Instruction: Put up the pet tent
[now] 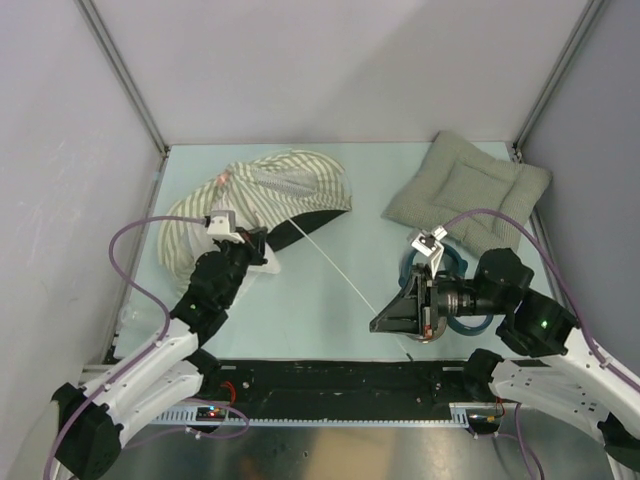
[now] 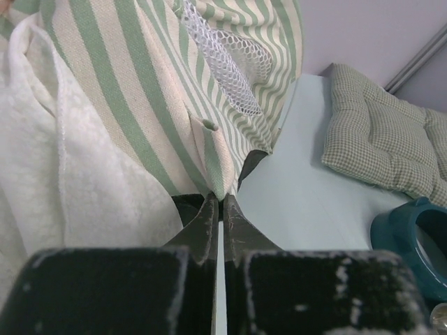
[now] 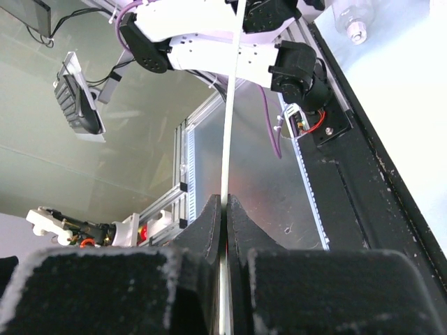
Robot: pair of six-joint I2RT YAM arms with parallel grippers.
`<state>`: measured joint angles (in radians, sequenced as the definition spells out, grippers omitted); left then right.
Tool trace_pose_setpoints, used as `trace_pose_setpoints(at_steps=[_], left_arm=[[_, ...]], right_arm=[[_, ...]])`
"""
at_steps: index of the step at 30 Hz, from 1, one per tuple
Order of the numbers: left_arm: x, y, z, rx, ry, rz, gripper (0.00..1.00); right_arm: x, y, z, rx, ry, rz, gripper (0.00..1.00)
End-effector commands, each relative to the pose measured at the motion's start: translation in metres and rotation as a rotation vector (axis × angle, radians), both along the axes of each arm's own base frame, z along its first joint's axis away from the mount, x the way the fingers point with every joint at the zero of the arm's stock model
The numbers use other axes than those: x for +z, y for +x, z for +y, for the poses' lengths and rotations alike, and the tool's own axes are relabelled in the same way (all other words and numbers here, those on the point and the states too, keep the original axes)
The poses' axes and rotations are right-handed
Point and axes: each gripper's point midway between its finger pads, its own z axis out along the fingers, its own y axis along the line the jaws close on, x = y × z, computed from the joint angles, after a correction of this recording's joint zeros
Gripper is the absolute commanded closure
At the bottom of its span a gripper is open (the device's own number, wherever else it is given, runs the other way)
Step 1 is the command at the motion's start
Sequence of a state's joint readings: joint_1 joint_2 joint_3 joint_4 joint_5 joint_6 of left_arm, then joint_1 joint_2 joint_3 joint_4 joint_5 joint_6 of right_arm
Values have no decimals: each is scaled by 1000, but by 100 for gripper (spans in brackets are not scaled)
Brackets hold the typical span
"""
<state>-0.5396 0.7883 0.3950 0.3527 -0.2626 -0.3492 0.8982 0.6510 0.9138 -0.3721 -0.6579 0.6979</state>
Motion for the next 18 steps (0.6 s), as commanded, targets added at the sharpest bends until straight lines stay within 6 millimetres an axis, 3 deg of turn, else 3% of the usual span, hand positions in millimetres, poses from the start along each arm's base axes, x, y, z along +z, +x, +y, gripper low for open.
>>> trace_pose_setpoints(at_steps=[1,11,15,18], left_arm=[[-45,-19,-7,-61,14,137,100],[-44,-23,-18,-183,218,116,100],[-16,-11,-14,-150,283,63,100],[-1,-2,-17,-147,309,40,100]], right_arm=[[11,36,14,-142,51,-98,100],[1,48,50,-172,144,-308,100],[-24,46,58,-189,98,-320,100],[-45,36,43,-192,25,-278,100]])
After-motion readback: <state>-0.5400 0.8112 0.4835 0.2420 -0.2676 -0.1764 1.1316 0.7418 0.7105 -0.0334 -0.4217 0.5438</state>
